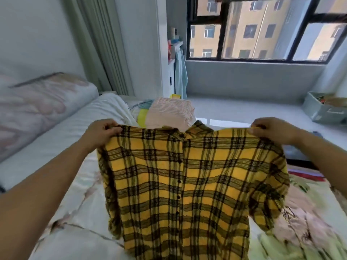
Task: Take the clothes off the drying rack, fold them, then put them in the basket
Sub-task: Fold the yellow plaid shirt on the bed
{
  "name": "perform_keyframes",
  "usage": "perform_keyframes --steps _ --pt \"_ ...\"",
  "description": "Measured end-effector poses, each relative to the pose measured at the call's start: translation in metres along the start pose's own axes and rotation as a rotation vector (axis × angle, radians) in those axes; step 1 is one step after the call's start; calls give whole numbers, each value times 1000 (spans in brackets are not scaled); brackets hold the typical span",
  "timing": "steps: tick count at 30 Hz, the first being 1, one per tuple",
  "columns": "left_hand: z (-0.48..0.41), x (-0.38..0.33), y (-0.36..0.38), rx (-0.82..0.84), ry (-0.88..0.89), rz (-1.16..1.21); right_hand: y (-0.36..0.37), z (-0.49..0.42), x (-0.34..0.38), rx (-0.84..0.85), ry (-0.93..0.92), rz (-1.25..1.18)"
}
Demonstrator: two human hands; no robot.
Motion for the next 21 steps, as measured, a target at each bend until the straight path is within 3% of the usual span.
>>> perform_keyframes --steps 5,7,11,16,21 --pt "5 -52 -58 -263 37 43 -66 18 46 -388 -112 -81" --pt "9 -64 -69 -282 48 74 -78 22 51 -351 -97 -49" --pt "19 -72 -78 -152 59 -25 -96 32 51 -217 -57 12" --pt "17 -90 -105 -133 44 141 -127 44 55 -145 -39 -82" --pt "2 -100 -112 -139 20 164 -145 42 58 -80 28 -72"
Point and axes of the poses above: each hand's wrist, its own z-axis away from the middle knuckle, its own y-axis out of the palm, x = y × z, the point moved 2 cm from there along -z, towards the middle knuckle, and after that the axes turned 1 degree about y, right-handed, at the moved point
